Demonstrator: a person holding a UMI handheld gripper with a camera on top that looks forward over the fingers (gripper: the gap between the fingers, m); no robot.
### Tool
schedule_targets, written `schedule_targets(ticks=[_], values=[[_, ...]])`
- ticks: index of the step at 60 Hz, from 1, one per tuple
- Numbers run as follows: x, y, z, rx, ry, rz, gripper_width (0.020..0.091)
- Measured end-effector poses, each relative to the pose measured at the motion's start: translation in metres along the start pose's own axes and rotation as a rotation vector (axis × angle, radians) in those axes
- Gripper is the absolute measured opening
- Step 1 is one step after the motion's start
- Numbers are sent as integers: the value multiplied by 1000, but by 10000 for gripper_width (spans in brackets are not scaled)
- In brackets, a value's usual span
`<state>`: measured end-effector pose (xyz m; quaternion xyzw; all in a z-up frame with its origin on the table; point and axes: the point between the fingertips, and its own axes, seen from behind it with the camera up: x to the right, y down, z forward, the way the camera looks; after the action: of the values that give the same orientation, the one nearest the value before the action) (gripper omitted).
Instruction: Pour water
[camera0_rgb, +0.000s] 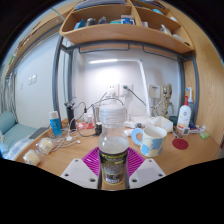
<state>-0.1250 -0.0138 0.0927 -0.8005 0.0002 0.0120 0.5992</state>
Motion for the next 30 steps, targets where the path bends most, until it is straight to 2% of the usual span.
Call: schedule_targets(ticks=[5, 14, 21, 30], values=[[1, -2, 1, 9, 15, -6, 265], [-9, -11, 9, -39, 19, 10, 265], [-18, -25, 10, -50, -41, 200, 264], [-30, -52, 30, -132, -136, 600, 263]])
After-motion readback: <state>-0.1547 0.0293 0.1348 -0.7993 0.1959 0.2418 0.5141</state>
